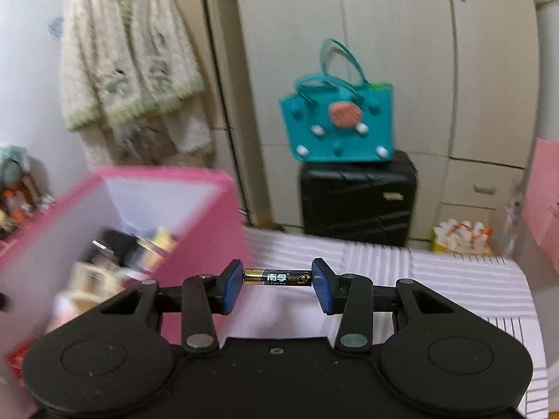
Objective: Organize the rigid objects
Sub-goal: 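Carry the AA battery into the pink box and release it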
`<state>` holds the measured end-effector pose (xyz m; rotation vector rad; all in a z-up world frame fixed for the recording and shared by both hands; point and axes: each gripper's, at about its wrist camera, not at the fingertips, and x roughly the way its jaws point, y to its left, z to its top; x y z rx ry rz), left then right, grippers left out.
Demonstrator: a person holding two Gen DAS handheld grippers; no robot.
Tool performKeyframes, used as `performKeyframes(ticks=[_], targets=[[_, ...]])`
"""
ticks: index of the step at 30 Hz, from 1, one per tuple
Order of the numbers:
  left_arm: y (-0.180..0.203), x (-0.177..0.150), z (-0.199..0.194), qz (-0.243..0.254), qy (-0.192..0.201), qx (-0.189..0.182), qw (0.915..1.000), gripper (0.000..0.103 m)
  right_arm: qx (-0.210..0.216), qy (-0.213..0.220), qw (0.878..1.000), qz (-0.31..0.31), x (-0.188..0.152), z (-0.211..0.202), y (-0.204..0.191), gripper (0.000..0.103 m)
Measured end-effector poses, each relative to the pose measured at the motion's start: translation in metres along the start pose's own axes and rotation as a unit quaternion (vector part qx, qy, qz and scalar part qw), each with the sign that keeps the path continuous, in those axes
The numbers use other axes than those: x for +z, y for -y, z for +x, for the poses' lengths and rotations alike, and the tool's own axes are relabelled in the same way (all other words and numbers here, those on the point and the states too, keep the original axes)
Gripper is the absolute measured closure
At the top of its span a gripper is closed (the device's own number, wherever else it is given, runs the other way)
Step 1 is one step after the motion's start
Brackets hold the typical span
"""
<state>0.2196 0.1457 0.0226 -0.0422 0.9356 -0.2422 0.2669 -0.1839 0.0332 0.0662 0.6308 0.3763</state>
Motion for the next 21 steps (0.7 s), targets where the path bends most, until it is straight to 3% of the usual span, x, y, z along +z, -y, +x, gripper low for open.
performKeyframes(ticks=[5, 10, 15, 19, 21], targets=[[-0.004, -0.001, 0.0, -0.012, 0.002, -0.004, 0.9999, 0.088, 0.089, -0.025, 0.996, 0.006, 0.032, -0.015, -0.03, 0.055], [-0.004, -0.001, 0.0, -0.019, 0.002, -0.004, 0.9998, 0.088, 0.127, -0.082, 0.988, -0.016, 0.052, 0.013, -0.059, 0.055], [-0.004, -0.001, 0.0, -0.024, 0.001, -0.004, 0.9997, 0.088, 0.089, -0.118, 0.987, -0.055, 0.06, 0.057, -0.074, 0.055], [-0.007, -0.001, 0.0, -0.029, 0.002, -0.006, 0.9996, 0.088, 0.086, -0.163, 0.978, -0.099, 0.058, 0.087, -0.078, 0.055], [-0.008, -0.002, 0.0, -0.03, 0.003, -0.008, 0.9995, 0.088, 0.068, -0.163, 0.977, -0.124, 0.057, 0.094, -0.082, 0.055]])
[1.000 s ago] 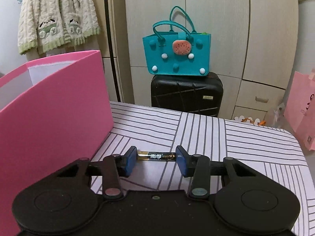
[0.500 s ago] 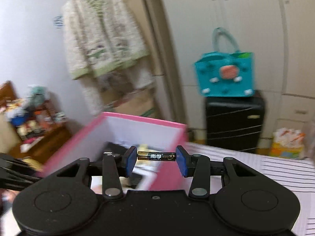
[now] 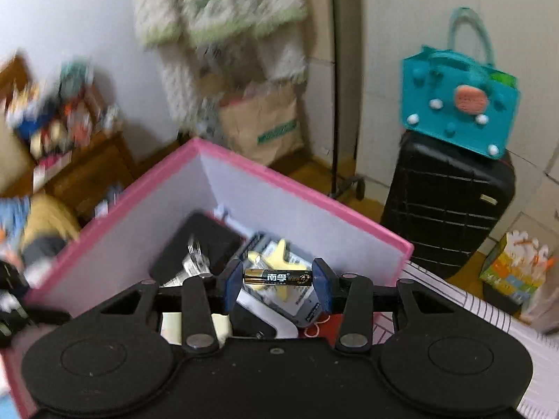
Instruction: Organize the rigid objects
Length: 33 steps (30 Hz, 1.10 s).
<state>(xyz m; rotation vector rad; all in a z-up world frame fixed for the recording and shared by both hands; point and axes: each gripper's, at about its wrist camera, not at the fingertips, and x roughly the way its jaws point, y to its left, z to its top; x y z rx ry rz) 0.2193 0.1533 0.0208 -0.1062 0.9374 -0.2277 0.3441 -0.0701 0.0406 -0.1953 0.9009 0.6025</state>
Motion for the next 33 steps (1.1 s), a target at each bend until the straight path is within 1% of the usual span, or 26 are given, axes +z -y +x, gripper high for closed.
performKeyframes(ticks=[1, 3, 4, 5, 7, 9, 10, 14, 19, 22, 26, 30, 32, 33], targets=[[-0.001, 0.0, 0.0, -0.002, 0.001, 0.0, 1.0, 0.088, -0.013, 0.0, 1.0, -0.019, 0.0, 0.003, -0.003, 0.054], [-0.001, -0.001, 0.0, -0.003, 0.001, 0.0, 1.0, 0.088, -0.016, -0.014, 0.998, -0.059, 0.002, 0.01, -0.006, 0.055], [-0.001, 0.0, 0.001, -0.004, 0.001, 0.0, 1.0, 0.088, -0.032, -0.007, 0.998, -0.057, 0.002, 0.011, -0.006, 0.055], [-0.001, 0.0, 0.001, -0.005, 0.002, 0.001, 1.0, 0.088, -0.036, -0.005, 0.998, -0.057, 0.004, 0.012, -0.005, 0.054], [0.001, 0.0, 0.001, -0.005, 0.003, 0.003, 1.0, 0.088, -0.018, -0.006, 0.998, -0.068, 0.006, 0.01, -0.003, 0.053], [0.001, -0.001, 0.001, -0.006, 0.004, 0.005, 1.0, 0.088, -0.021, 0.016, 0.998, -0.055, 0.006, 0.001, 0.001, 0.048], [0.001, -0.002, 0.001, -0.007, 0.005, 0.005, 1.0, 0.088, -0.017, 0.022, 0.998, -0.05, 0.006, -0.004, 0.003, 0.046], [0.0, -0.002, 0.0, -0.013, 0.005, 0.003, 0.9999, 0.088, 0.009, 0.047, 0.999, -0.01, 0.0, -0.031, 0.008, 0.046], [0.001, -0.003, 0.0, -0.016, 0.006, 0.007, 0.9998, 0.088, 0.02, 0.084, 0.996, 0.03, -0.027, -0.066, 0.006, 0.044], [0.004, -0.005, -0.004, -0.015, 0.01, 0.014, 0.9998, 0.088, 0.021, 0.103, 0.993, 0.062, -0.052, -0.086, 0.007, 0.043], [0.012, -0.01, -0.02, -0.01, 0.022, 0.021, 0.9995, 0.088, 0.019, 0.125, 0.986, 0.108, -0.087, -0.11, 0.005, 0.043], [0.022, -0.015, -0.045, -0.006, 0.041, 0.034, 0.9985, 0.088, 0.023, 0.143, 0.983, 0.111, -0.112, -0.137, -0.009, 0.043], [0.032, -0.02, -0.058, 0.007, 0.053, 0.047, 0.9974, 0.088, 0.022, 0.15, 0.984, 0.096, -0.12, -0.15, -0.019, 0.043], [0.037, -0.022, -0.064, 0.011, 0.057, 0.045, 0.9973, 0.088, 0.02, 0.154, 0.984, 0.09, -0.123, -0.156, -0.024, 0.043]])
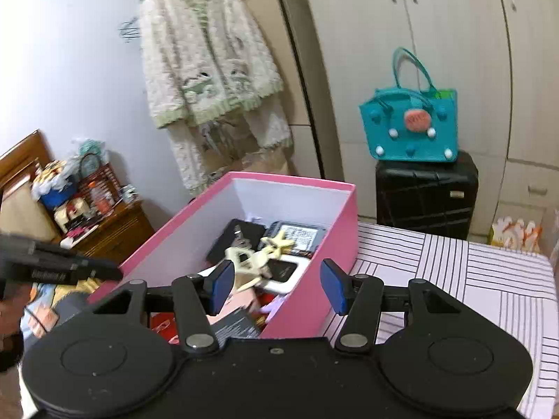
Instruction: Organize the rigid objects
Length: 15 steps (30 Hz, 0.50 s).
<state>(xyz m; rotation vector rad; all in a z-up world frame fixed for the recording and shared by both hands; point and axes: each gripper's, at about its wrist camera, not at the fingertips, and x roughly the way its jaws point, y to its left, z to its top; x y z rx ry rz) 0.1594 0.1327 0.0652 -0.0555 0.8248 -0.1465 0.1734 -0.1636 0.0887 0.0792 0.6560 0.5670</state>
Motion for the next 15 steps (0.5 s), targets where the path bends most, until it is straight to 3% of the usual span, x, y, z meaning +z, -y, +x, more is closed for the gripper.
performKeyframes(ticks=[7, 10, 11, 13, 15], targets=[[0.042, -0.017, -0.042, 0.029, 0.013, -0.041, 0.9986, 0.082, -0.003, 0.018, 0.999, -0.027, -0.017, -0.043, -0.031, 0.037], [0.061, -0.026, -0.058, 0.038, 0.011, -0.055, 0.9977, 0.071, -0.016, 0.01, 0.999, -0.042, -0.022, -0.059, -0.046, 0.024], [0.066, -0.028, -0.062, 0.042, 0.011, -0.057, 0.9974, 0.069, -0.022, 0.007, 0.999, -0.042, -0.024, -0.064, -0.049, 0.012], [0.075, -0.033, -0.071, 0.051, 0.017, -0.06, 0.9967, 0.063, -0.037, 0.005, 0.999, -0.039, -0.029, -0.074, -0.056, 0.0], [0.082, -0.039, -0.079, 0.055, 0.025, -0.062, 0.9963, 0.058, -0.05, 0.014, 0.998, -0.035, -0.036, -0.086, -0.06, 0.0]])
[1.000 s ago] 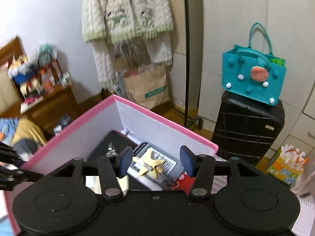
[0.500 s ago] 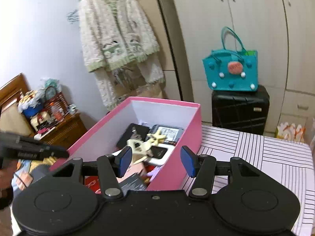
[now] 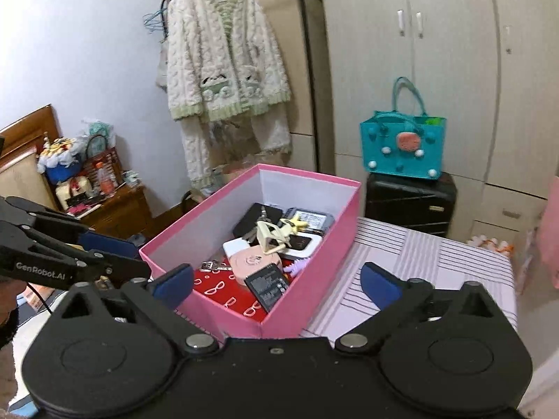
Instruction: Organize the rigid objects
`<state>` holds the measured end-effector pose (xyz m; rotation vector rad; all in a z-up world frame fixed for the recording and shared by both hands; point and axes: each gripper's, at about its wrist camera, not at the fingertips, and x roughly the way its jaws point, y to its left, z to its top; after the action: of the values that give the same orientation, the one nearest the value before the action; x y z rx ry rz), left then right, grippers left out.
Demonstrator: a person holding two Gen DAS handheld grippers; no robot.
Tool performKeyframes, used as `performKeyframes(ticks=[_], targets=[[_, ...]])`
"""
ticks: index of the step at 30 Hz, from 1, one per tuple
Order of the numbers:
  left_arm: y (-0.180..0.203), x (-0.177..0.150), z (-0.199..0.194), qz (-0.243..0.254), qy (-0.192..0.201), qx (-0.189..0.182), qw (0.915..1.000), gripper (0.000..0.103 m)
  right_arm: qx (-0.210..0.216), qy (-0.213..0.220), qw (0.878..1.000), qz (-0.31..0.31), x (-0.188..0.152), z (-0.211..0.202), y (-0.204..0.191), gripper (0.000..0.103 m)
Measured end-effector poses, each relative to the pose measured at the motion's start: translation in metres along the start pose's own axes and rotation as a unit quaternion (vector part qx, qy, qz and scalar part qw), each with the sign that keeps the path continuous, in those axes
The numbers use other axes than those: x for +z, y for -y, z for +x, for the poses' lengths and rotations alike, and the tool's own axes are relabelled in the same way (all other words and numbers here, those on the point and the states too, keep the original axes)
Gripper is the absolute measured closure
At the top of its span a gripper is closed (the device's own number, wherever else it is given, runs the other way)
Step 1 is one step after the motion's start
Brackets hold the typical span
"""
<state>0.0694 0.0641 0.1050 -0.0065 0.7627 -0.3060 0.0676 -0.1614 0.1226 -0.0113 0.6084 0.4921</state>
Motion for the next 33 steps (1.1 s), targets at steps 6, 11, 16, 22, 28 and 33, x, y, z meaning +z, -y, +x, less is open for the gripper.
performKeyframes(ticks=[6, 11, 16, 22, 28, 33], targets=[[0.016, -0.016, -0.006, 0.0, 0.017, -0.005, 0.9998, 0.042, -0.011, 0.038, 0.998, 0.055, -0.022, -0.036, 0.009, 0.0], [0.032, -0.025, -0.002, 0.013, 0.037, 0.005, 0.9992, 0.026, -0.069, 0.068, 0.994, 0.047, -0.039, -0.055, 0.006, 0.0], [0.04, -0.038, 0.006, 0.0, 0.058, 0.03, 0.9979, 0.0, -0.104, 0.075, 0.991, 0.031, -0.053, -0.063, -0.002, 0.0], [0.058, -0.059, 0.025, 0.009, 0.019, 0.078, 0.9967, 0.0, -0.123, 0.063, 0.989, 0.044, -0.068, -0.064, -0.006, 0.0], [0.076, -0.071, 0.015, 0.026, 0.063, 0.117, 0.9907, 0.0, -0.175, 0.054, 0.982, 0.036, -0.078, -0.068, -0.01, 0.001], [0.087, -0.072, 0.003, 0.03, 0.097, 0.153, 0.983, 0.0, -0.179, 0.054, 0.981, 0.059, -0.086, -0.073, -0.003, 0.001]])
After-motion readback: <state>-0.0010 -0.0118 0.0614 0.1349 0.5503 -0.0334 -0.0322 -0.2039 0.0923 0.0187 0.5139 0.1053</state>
